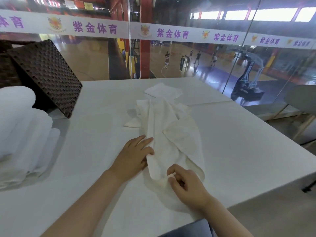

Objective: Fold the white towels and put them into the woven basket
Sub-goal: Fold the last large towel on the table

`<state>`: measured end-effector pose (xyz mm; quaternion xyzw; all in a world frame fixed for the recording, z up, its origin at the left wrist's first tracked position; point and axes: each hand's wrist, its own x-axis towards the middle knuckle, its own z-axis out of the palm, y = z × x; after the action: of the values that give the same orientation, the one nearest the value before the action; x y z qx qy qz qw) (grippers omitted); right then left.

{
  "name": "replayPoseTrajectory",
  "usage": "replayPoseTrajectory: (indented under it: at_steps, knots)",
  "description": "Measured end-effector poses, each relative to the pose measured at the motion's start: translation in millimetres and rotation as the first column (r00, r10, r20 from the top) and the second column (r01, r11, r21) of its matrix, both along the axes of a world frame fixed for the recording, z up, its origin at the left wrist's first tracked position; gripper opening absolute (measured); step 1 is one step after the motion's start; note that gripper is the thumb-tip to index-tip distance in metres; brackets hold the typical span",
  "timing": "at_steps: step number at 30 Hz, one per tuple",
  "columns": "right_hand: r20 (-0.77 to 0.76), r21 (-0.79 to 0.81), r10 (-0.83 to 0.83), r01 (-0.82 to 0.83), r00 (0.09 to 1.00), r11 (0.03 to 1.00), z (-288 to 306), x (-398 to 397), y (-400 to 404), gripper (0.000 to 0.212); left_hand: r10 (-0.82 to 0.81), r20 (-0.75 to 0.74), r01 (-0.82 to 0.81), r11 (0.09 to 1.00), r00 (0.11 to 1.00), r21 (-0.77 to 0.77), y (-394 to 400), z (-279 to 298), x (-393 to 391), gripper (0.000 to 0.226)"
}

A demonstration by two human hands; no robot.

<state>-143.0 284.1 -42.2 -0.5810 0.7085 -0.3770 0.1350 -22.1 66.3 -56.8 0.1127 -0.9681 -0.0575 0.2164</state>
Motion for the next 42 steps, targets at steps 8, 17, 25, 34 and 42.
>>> replayPoseTrajectory:
  at_steps: [8, 17, 25, 34, 42]
  knots:
    - [-0.139, 0.029, -0.433, 0.441, 0.891, 0.897, 2, -45, -13, 0.012, -0.002, 0.01, 0.0, 0.98, 1.0, 0.199, 49, 18, 11, 0.031]
    - [-0.186, -0.057, -0.19, 0.183, 0.964, 0.981, 4, -19, -37, 0.014, 0.244, -0.19, -0.102, 0.828, 0.951, 0.551, 32, 29, 30, 0.016]
    - [-0.189, -0.02, -0.208, 0.208, 0.96, 0.978, -10, -17, -40, 0.016, 0.56, -0.018, -0.348, 0.539, 0.828, 0.767, -54, 44, -28, 0.065]
    - [-0.209, -0.05, -0.221, 0.215, 0.953, 0.975, -7, -15, -37, 0.016, 0.589, -0.323, -0.279, 0.707, 0.74, 0.649, -57, 64, -33, 0.02]
    - [0.053, -0.194, -0.266, 0.271, 0.963, 0.943, -4, -18, -32, 0.012, 0.023, -0.211, 0.112, 0.789, 0.977, 0.604, 15, 51, 40, 0.017]
